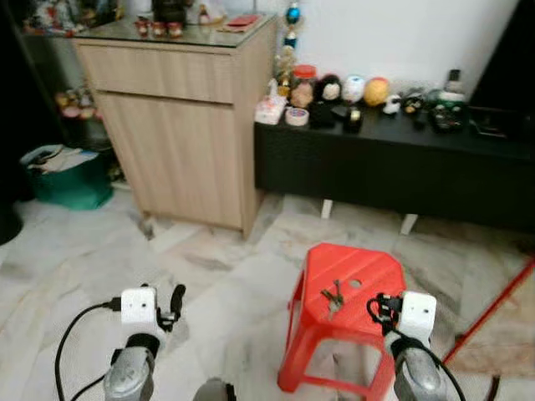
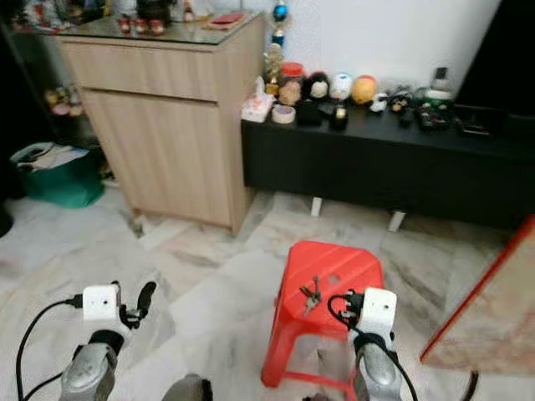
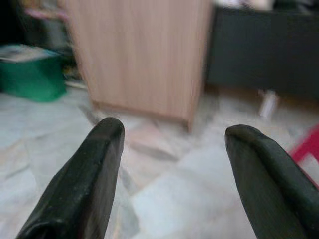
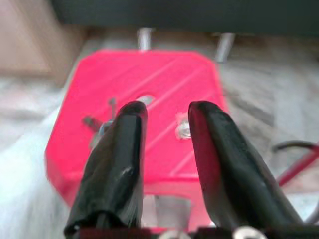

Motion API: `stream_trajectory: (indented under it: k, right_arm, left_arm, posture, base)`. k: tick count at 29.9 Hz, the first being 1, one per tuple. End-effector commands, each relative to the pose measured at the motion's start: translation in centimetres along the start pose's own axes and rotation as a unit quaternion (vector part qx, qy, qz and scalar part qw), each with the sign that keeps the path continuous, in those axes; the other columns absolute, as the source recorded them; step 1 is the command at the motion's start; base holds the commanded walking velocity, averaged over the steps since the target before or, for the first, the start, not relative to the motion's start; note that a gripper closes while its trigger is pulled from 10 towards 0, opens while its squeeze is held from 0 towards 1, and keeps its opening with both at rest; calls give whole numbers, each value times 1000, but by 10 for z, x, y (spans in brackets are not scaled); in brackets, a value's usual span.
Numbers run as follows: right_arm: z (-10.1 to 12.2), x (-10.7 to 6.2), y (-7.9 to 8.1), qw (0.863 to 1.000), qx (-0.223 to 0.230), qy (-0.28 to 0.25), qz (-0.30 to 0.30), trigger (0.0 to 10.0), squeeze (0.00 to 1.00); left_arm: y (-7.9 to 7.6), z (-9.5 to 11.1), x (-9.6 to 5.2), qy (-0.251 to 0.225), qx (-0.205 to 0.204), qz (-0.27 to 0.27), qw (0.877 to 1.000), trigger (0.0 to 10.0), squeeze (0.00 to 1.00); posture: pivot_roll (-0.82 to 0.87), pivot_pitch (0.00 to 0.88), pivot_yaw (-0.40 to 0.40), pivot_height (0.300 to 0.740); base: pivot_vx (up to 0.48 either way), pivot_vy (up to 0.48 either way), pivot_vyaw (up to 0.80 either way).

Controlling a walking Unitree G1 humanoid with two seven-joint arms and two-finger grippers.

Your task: Hang keys on a hook

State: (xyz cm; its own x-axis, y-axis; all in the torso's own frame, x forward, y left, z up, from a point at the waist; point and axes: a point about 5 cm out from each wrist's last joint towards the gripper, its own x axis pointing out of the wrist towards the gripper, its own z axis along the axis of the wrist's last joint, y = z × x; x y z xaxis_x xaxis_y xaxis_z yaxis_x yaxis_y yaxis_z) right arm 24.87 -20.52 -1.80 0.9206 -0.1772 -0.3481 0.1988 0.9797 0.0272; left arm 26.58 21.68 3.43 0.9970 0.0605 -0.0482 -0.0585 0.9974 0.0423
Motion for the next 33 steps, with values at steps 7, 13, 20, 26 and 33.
stream_trajectory:
  k: [7, 13, 20, 26, 33]
  right_arm:
    - [4, 2, 4, 1000, 3, -9, 10, 10000, 0]
    - [2, 2, 5, 1000, -6, -6, 22, 10000, 0]
    - [2, 2, 5, 1000, 11, -9, 21, 10000, 0]
    - [3, 2, 5, 999, 22, -15, 23, 10000, 0]
    - [3, 1, 5, 999, 5, -15, 29, 10000, 0]
  left_arm:
    - [4, -16, -10, 39, -5, 5, 999, 10000, 0]
    - [4, -17, -9, 44, -8, 1, 999, 10000, 0]
    - [6, -18, -10, 49, -4, -1, 999, 10000, 0]
    - [9, -20, -11, 54, -1, 1, 999, 10000, 0]
    - [8, -20, -11, 54, -2, 0, 999, 10000, 0]
  posture:
    - [57, 0, -18, 645]
    - [56, 0, -17, 645]
    - [56, 0, -16, 645]
    - [59, 0, -17, 645]
    - [58, 0, -14, 645]
  base:
    - [0, 0, 0]
    - [0, 0, 0]
    - [0, 0, 437]
    - [0, 0, 0]
    - [0, 0, 0]
